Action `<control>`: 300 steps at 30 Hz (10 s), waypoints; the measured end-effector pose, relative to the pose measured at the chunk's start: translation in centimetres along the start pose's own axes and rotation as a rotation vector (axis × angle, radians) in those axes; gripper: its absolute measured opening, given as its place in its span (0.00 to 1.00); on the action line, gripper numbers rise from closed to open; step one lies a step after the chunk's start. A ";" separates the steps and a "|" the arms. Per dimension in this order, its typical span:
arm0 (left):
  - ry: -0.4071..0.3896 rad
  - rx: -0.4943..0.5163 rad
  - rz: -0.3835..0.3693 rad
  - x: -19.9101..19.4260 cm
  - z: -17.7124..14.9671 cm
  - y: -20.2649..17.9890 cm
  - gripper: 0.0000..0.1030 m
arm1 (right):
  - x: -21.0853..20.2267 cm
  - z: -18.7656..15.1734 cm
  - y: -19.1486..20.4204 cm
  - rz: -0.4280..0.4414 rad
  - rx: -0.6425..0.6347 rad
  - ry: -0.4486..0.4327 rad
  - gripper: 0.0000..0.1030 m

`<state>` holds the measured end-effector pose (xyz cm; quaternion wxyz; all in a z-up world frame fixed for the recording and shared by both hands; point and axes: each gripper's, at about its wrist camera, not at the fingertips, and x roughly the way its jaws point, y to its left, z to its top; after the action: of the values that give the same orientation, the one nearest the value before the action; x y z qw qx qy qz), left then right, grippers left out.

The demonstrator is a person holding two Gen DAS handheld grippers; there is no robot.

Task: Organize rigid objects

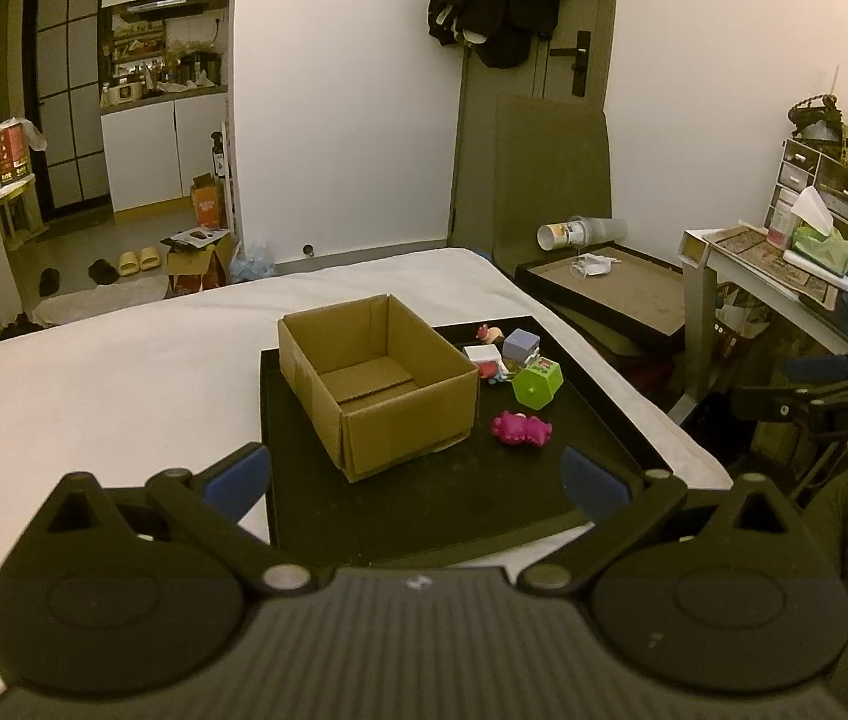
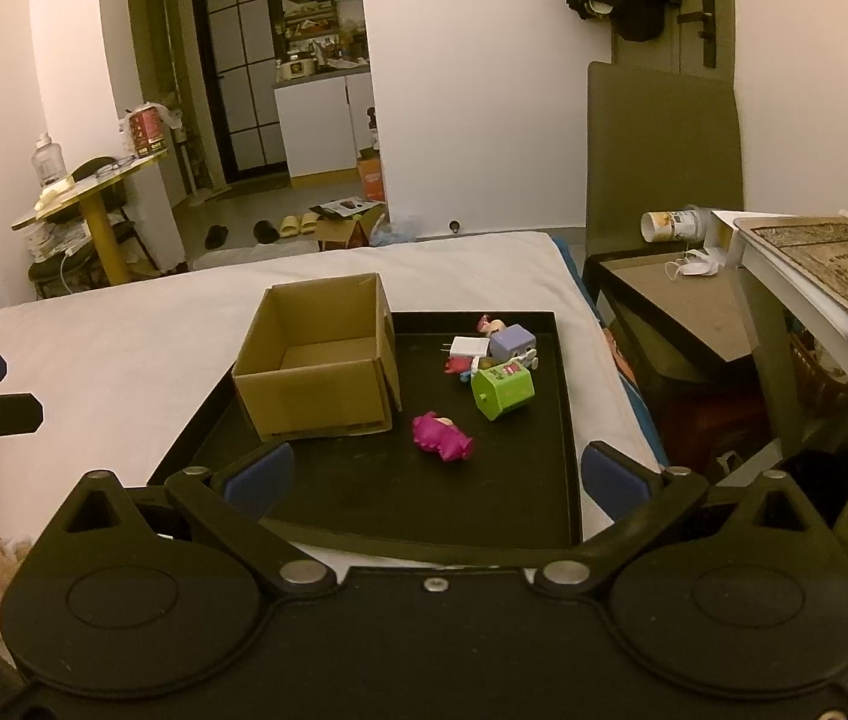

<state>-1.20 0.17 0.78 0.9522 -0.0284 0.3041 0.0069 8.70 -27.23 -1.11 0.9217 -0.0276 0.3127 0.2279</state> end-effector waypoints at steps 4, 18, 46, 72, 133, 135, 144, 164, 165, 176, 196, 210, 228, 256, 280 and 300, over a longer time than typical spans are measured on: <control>0.001 0.001 0.001 -0.1 0.0 0.1 1.00 | 0.1 -0.1 0.0 -0.002 -0.001 0.000 1.00; 0.010 0.020 0.008 0.5 0.7 0.8 1.00 | 0.7 -0.3 0.1 -0.004 -0.003 -0.001 1.00; 0.115 0.040 0.039 7.7 2.1 1.3 1.00 | 5.4 0.2 -1.5 -0.014 0.028 0.048 1.00; 0.229 -0.065 0.128 16.2 5.4 3.0 0.77 | 11.3 1.0 -3.5 -0.016 0.034 0.115 1.00; 0.416 -0.171 0.187 24.6 3.7 10.7 0.08 | 27.3 -0.2 1.0 0.039 -0.225 0.386 0.73; 0.426 -0.173 0.197 24.7 3.7 11.0 0.08 | 27.5 -0.1 1.0 0.041 -0.232 0.394 0.71; 0.442 -0.199 0.221 25.5 3.7 11.0 0.08 | 28.6 0.8 1.5 0.056 -0.298 0.446 0.62; 0.424 -0.257 0.272 25.7 2.5 11.2 0.09 | 28.3 1.2 2.7 0.022 -0.322 0.474 0.32; 0.427 -0.256 0.272 25.7 2.6 11.2 0.09 | 28.1 1.3 2.8 0.024 -0.323 0.468 0.32; 0.467 -0.381 0.228 26.9 2.2 13.3 0.11 | 26.8 3.9 3.0 0.012 -0.279 0.394 0.33; 0.488 -0.447 0.215 27.1 2.3 14.3 0.12 | 25.3 7.2 5.8 0.058 -0.283 0.288 0.33; 0.479 -0.405 0.235 27.4 1.9 13.5 0.12 | 25.3 8.9 9.3 0.140 -0.335 0.239 0.33; 0.479 -0.370 0.178 26.0 1.1 13.3 0.13 | 27.8 7.3 15.6 0.294 -0.469 0.321 0.33; 0.464 -0.390 0.140 26.1 -0.1 14.6 0.14 | 31.7 6.0 18.0 0.421 -0.609 0.449 0.33; 0.468 -0.370 0.154 26.0 0.2 14.4 0.14 | 30.0 8.0 17.2 0.368 -0.553 0.367 0.42; 0.586 -0.232 0.187 28.0 3.9 13.0 0.13 | 25.4 8.9 9.2 0.281 -0.373 0.184 0.42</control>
<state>23.49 13.24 -12.94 0.8100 -0.1093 0.5635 0.1205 27.55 -7.07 -8.07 0.8275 -0.1739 0.3489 0.4041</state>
